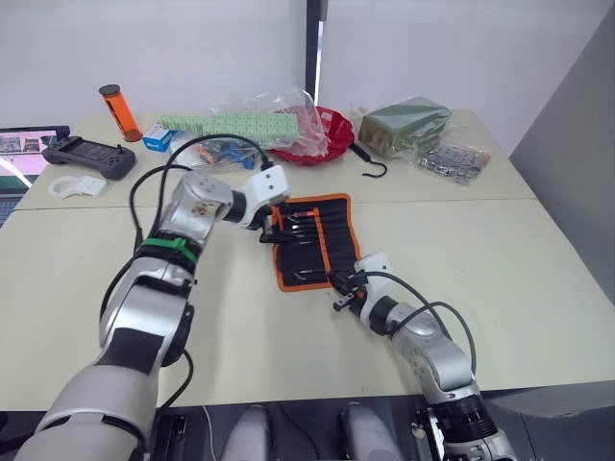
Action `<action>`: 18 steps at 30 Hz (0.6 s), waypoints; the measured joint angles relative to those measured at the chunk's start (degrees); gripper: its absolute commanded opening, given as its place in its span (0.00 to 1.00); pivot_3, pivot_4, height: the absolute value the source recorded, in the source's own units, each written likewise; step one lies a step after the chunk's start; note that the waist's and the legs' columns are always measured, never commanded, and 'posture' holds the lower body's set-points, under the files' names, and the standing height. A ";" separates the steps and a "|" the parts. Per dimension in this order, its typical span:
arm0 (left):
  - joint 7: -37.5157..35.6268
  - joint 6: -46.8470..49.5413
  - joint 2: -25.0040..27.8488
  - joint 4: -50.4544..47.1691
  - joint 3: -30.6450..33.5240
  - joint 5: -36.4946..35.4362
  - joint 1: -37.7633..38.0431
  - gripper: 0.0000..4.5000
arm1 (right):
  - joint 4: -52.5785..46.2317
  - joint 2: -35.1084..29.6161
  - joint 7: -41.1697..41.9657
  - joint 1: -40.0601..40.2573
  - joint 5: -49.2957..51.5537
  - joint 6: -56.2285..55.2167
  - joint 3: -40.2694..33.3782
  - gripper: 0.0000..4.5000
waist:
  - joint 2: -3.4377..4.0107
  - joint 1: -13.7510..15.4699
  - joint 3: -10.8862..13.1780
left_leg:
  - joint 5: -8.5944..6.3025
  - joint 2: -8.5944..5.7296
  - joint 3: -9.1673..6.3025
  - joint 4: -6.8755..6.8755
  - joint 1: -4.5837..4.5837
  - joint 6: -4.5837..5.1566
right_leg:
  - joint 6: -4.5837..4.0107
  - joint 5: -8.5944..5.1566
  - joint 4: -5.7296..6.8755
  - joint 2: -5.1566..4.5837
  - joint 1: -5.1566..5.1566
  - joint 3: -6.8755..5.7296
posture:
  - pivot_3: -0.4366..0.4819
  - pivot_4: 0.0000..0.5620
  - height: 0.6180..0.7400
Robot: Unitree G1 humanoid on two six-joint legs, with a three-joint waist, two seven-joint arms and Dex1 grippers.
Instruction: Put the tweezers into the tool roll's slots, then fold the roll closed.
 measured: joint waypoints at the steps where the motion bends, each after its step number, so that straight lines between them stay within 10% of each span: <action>1: -0.15 1.67 0.88 -1.84 0.62 -0.63 1.69 0.99 | 0.27 0.02 0.03 -0.21 -0.01 -0.07 0.02 0.00 | 0.00 0.02 0.00 | 0.00 0.02 0.00 0.01 0.00 0.00 | 0.00 0.00 0.00 0.02 -0.01 0.00 | 0.48 0.27 1.00; 18: 8.50 16.60 13.45 -25.30 19.08 -12.67 25.63 0.99 | 3.93 -0.36 2.67 -3.03 -0.42 -1.07 0.64 0.00 | 0.03 0.35 0.01 | 0.00 0.48 -0.02 0.02 0.17 -0.01 | -0.10 0.04 0.12 0.43 -0.01 0.05 | 0.48 0.27 1.00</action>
